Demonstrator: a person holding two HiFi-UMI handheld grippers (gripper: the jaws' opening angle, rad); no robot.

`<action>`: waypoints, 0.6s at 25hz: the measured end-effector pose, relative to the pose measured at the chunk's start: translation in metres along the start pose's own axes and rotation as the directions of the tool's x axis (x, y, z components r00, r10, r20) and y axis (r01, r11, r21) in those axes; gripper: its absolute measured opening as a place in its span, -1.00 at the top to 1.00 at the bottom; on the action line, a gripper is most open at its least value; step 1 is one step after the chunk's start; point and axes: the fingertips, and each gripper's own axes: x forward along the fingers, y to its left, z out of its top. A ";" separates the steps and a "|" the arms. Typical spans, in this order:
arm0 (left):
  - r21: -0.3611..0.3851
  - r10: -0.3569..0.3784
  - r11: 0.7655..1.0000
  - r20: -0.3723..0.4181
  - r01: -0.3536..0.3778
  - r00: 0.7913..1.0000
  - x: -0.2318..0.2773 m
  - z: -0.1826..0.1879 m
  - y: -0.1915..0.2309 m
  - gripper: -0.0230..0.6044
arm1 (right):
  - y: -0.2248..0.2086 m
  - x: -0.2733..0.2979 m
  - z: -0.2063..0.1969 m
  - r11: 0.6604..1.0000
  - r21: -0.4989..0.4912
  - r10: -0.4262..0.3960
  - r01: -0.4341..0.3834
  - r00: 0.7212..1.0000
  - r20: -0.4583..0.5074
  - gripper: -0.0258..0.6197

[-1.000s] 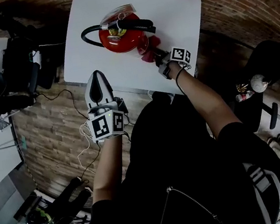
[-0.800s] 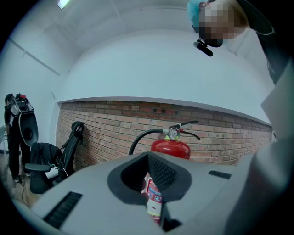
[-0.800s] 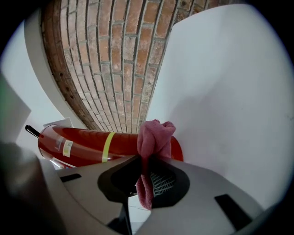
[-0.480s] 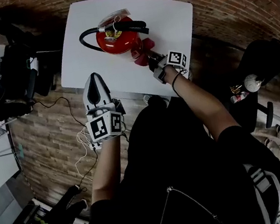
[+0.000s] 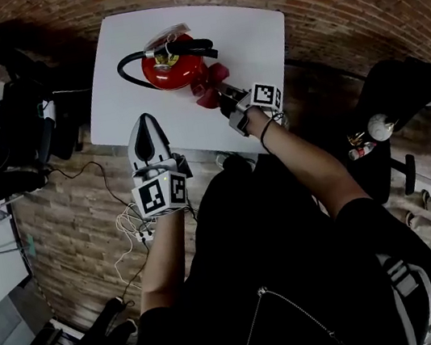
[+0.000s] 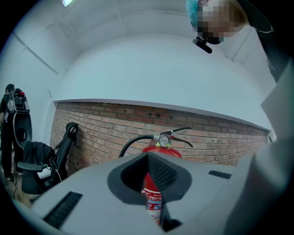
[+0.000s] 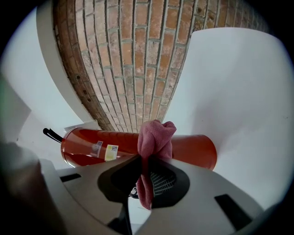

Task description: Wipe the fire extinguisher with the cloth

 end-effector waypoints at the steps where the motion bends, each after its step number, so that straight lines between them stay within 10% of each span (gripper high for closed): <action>1: -0.001 -0.002 1.000 0.000 0.002 1.000 0.001 0.000 -0.001 0.90 | 0.005 0.000 0.000 1.000 -0.001 0.006 -0.006 1.000 -0.001 0.71; 15: -0.011 -0.015 1.000 0.028 0.016 1.000 0.003 0.014 -0.011 0.90 | 0.072 -0.009 0.000 0.997 0.013 0.081 -0.081 0.996 0.021 0.71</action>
